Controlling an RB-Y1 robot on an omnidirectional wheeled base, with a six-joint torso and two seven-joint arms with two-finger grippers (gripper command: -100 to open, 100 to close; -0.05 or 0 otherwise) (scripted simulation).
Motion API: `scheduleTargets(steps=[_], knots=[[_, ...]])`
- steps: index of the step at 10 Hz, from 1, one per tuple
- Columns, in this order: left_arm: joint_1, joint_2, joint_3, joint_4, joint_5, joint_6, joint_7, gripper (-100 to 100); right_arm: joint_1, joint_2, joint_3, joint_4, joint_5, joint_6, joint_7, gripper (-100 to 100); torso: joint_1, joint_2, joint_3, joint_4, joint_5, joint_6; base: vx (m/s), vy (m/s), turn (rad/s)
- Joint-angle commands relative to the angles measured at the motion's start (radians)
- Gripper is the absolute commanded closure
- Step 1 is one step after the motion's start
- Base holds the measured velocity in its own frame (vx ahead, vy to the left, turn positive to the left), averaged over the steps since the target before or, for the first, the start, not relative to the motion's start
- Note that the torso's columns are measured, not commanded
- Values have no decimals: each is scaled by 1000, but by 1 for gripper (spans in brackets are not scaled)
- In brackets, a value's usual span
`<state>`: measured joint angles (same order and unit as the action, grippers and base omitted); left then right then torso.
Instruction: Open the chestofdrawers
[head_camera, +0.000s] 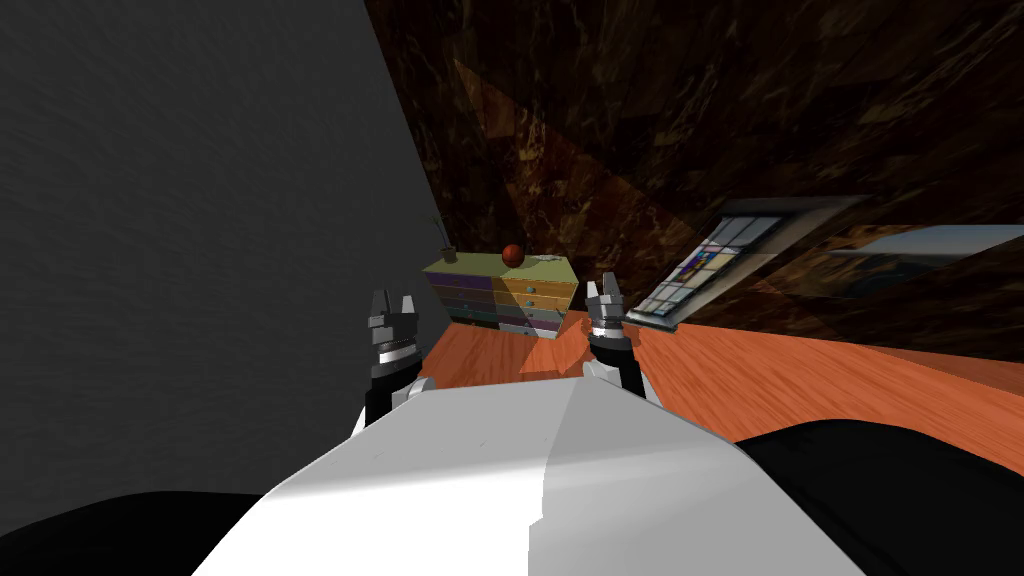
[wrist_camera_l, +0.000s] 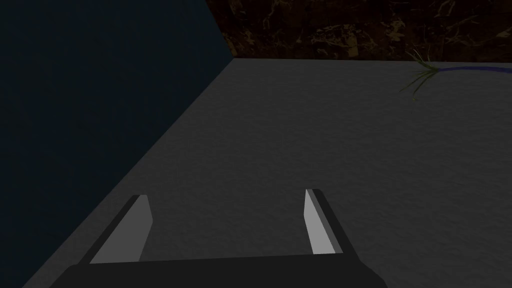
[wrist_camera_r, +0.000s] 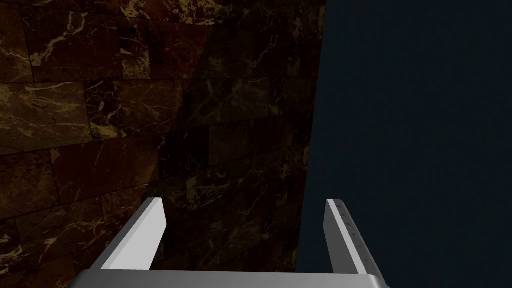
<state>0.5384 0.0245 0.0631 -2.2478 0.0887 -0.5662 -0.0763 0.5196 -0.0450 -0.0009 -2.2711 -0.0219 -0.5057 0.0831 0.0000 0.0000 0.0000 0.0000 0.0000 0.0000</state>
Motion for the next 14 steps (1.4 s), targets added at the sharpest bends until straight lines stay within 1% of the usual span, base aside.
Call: scheduleTargets(steps=[1, 3, 9, 10, 11, 12, 14], knots=[[0, 0, 0, 0, 0, 0, 0, 0, 0, 0, 0, 0, 0, 0, 0, 0, 0, 40, -82, 41, 0, 0, 0, 0, 0], [0, 0, 0, 0, 0, 0, 0, 0, 0, 0, 0, 0, 0, 0, 0, 0, 0, 175, -351, 176, 0, 0, 0, 0, 0], [0, 0, 0, 0, 0, 0, 0, 0, 0, 0, 0, 0, 0, 0, 0, 0, 0, 618, -1234, 617, 0, 0, 0, 0, 0], [-7, 43, -2, 25, -2, -4, 1, -100, 0, 0, 0, 0, 0, 0, 0, 0, 0, 691, -1382, 691, 0, 0, 52, -29, -33], [-12, 59, -4, 40, -3, -6, 1, -100, 0, 0, 0, 0, 0, 0, 0, 0, -1, 723, -1452, 724, 0, 0, 82, -69, -30], [-23, 87, -8, 78, -6, -12, 2, -100, 0, 0, 0, 0, 0, 0, 0, 0, -3, 731, -1473, 733, -1, 0, 117, -131, -52], [-36, 108, -12, 123, -9, -19, 3, -100, 0, 0, 0, 0, 0, 0, 0, 0, -5, 735, -1478, 737, -2, 0, 131, -159, -36]])
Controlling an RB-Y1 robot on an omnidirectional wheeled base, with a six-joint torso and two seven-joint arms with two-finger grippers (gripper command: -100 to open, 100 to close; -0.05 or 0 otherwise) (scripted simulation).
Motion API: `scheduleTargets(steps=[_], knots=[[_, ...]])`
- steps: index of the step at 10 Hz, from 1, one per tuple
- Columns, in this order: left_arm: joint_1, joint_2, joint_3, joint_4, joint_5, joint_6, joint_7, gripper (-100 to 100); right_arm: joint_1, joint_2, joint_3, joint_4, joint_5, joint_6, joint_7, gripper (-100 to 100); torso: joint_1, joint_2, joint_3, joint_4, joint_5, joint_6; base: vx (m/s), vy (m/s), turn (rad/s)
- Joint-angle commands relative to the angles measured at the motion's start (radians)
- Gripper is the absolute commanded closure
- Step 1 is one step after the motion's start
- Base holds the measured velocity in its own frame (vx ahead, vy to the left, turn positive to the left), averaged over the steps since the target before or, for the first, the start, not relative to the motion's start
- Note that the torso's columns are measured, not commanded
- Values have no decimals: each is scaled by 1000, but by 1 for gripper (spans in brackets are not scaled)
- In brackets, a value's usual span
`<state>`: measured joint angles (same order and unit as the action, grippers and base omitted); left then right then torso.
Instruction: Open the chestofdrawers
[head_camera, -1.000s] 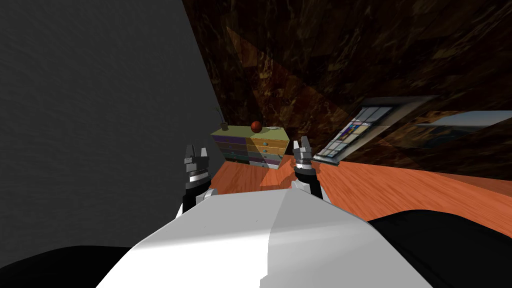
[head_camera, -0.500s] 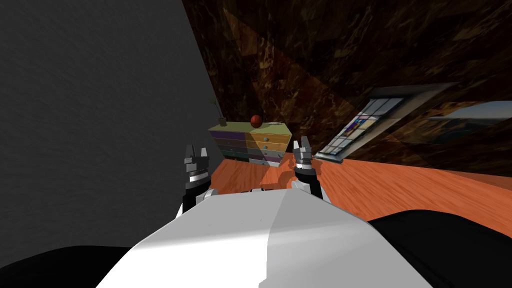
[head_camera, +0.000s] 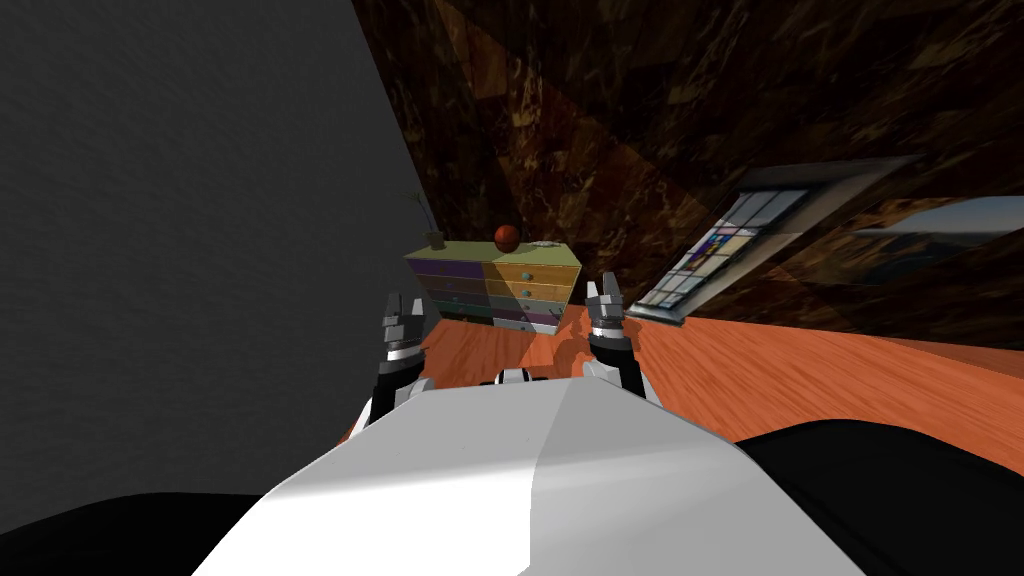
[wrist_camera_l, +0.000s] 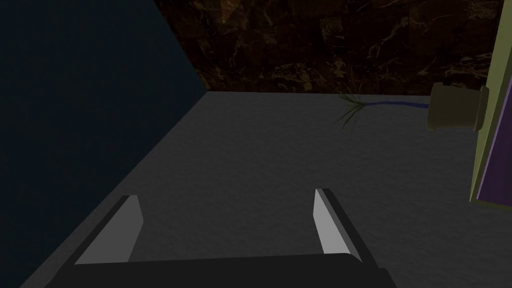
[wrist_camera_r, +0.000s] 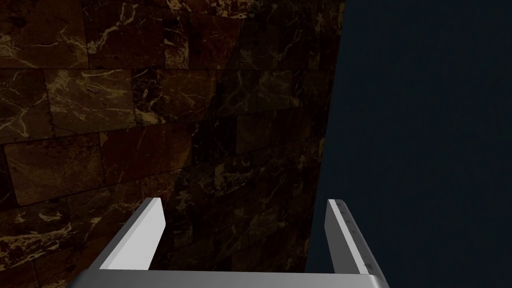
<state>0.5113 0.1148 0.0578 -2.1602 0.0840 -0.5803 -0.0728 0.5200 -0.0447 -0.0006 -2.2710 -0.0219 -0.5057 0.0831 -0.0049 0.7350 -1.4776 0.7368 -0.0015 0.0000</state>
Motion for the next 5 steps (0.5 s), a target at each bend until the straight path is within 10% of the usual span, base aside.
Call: scheduleTargets(steps=[1, 5], knots=[[-16, 25, -9, 60, -6, -9, 0, -100, 0, 0, 0, 0, 0, 0, 0, 0, 4, 2, 1, 1, 1, 0, 109, -101, -37], [-45, 37, -19, 157, -13, -23, 2, -100, 0, 0, 0, 0, 0, 0, 0, 0, 4, 3, 2, 1, 1, 0, 113, -107, -41]])
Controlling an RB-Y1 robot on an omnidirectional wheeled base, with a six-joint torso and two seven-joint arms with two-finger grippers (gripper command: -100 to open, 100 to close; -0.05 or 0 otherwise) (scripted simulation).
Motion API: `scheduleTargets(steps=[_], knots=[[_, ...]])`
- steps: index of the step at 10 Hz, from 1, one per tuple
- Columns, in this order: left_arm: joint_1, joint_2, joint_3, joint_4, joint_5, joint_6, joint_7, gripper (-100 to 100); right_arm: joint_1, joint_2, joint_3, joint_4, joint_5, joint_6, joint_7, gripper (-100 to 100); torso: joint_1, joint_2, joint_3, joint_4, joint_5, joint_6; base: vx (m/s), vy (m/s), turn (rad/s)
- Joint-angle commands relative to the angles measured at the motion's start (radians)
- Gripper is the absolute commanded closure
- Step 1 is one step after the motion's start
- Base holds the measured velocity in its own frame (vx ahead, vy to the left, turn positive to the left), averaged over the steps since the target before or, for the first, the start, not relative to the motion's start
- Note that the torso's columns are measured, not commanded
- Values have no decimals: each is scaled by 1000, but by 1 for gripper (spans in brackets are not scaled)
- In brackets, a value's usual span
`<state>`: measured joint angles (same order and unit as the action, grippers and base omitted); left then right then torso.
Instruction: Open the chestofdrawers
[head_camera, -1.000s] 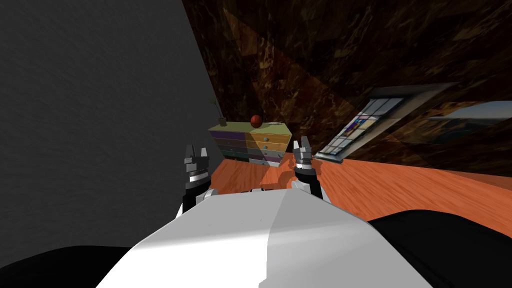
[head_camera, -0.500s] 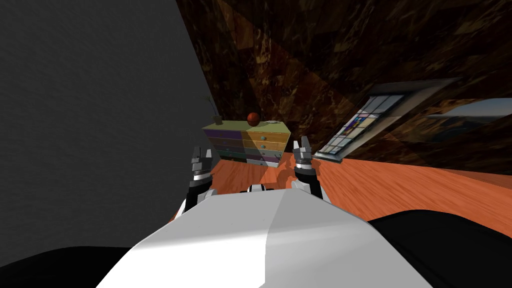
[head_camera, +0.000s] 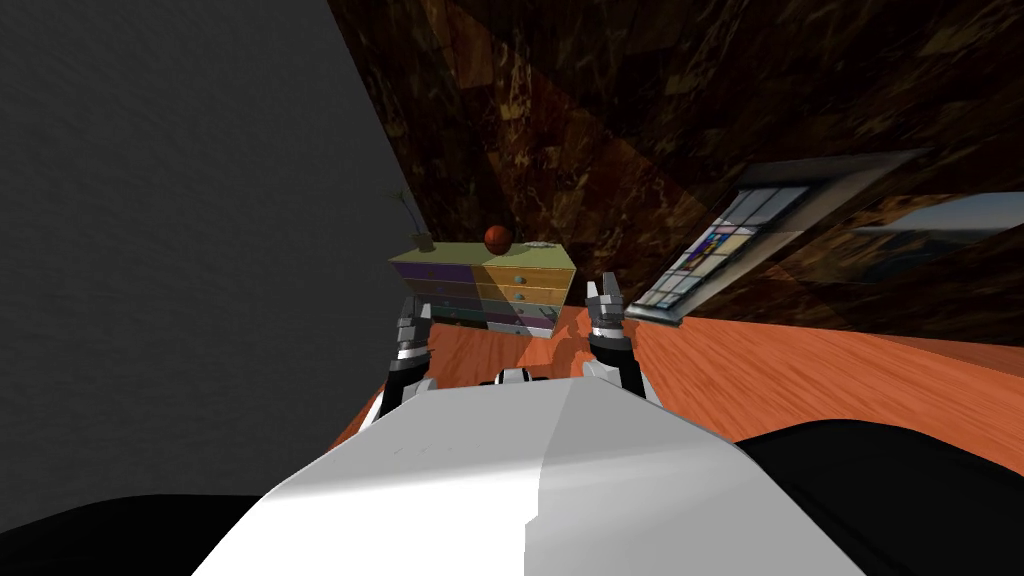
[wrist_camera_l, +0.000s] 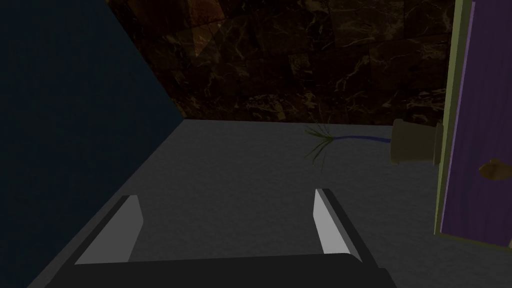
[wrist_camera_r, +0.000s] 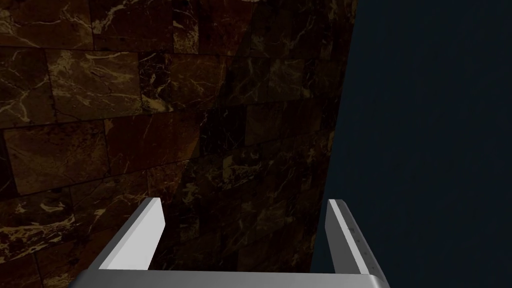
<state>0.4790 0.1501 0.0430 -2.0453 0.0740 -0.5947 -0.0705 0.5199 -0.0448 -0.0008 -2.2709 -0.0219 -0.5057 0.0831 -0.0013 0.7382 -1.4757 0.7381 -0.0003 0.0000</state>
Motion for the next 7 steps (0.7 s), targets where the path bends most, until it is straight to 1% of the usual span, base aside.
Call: scheduleTargets(steps=[1, 7], knots=[[-20, 0, -7, 66, -5, -12, 1, -100, 0, 0, 0, 0, 0, 0, 0, 0, 0, -2, -1, -1, 0, 0, 125, -111, -33], [-58, -14, -19, 196, -14, -30, 4, -100, 0, 0, 0, 0, 0, 0, 0, 0, 2, 0, 0, 0, 0, 0, 97, -93, -32]])
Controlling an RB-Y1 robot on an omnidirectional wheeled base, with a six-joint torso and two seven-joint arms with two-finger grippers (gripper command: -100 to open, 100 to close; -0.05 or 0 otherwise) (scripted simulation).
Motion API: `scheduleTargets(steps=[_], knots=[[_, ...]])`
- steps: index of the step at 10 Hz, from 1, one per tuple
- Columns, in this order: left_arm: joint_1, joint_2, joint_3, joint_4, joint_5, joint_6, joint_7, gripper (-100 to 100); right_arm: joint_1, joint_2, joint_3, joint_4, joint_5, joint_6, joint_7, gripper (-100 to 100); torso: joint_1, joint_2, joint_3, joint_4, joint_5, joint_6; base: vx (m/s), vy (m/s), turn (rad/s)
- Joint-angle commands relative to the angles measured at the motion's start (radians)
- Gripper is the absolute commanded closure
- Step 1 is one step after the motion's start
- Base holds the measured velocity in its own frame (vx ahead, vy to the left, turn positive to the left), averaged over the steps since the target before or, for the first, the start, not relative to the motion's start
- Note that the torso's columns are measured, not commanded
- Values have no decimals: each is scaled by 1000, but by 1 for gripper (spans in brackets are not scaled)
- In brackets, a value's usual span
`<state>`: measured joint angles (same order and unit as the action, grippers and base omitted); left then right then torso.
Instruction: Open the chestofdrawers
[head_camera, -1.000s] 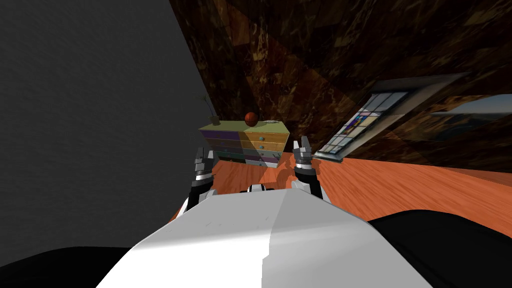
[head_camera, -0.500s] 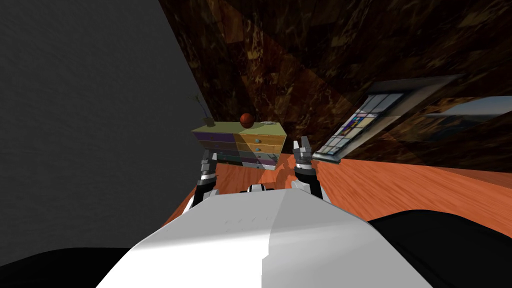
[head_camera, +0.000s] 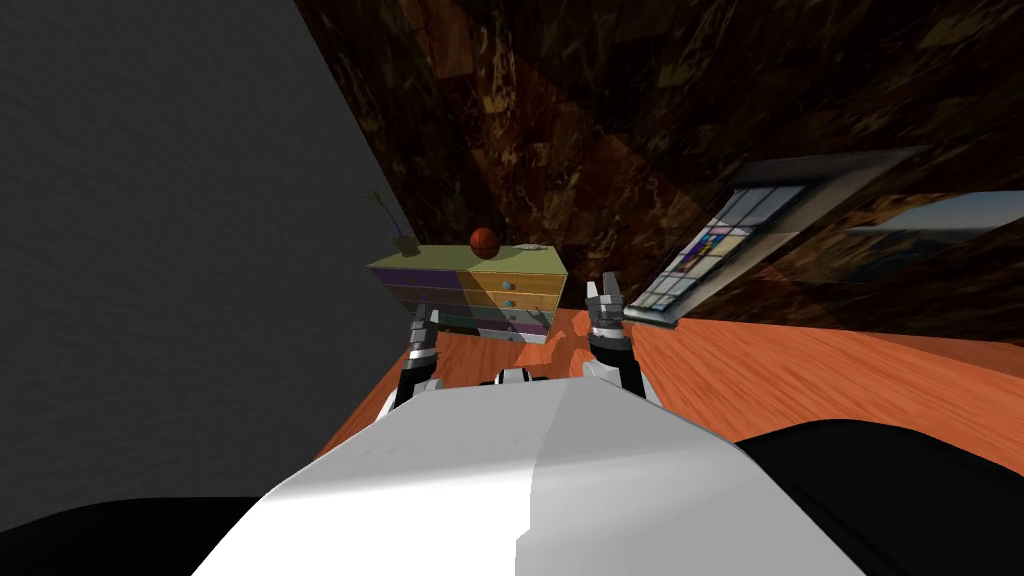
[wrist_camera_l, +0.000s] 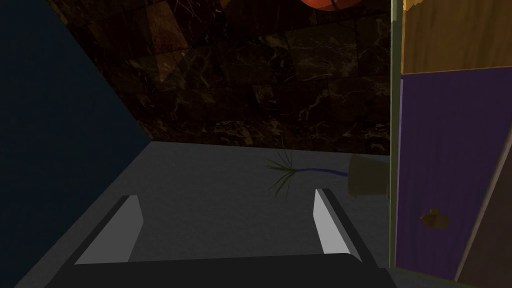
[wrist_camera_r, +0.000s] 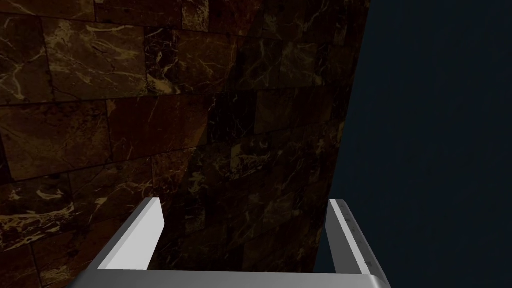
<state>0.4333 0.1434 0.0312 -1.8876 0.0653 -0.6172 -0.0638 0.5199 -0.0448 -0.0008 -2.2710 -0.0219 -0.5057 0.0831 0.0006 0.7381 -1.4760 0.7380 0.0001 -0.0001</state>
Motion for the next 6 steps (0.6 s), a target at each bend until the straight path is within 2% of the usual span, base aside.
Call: scheduleTargets(steps=[1, 2, 4, 6], knots=[[-18, -8, -10, 59, -7, -11, -2, -100, 0, 0, 0, 0, 0, 0, 0, 0, 1, -1, 0, 0, 0, 0, 113, -65, -39], [-30, -8, -14, 99, -10, -16, -1, -100, 0, 0, 0, 0, 0, 0, 0, 0, 0, -1, -1, 0, 0, 0, 111, -109, -60], [-41, -6, -18, 138, -13, -22, 0, -100, 0, 0, 0, 0, 0, 0, 0, 0, -4, -2, -1, 0, -1, 0, 140, -137, -28], [-60, 3, -24, 202, -17, -31, 1, -100, 0, 0, 0, 0, 0, 0, 0, 0, 0, -1, 0, 0, 0, 0, 142, -110, -50]])
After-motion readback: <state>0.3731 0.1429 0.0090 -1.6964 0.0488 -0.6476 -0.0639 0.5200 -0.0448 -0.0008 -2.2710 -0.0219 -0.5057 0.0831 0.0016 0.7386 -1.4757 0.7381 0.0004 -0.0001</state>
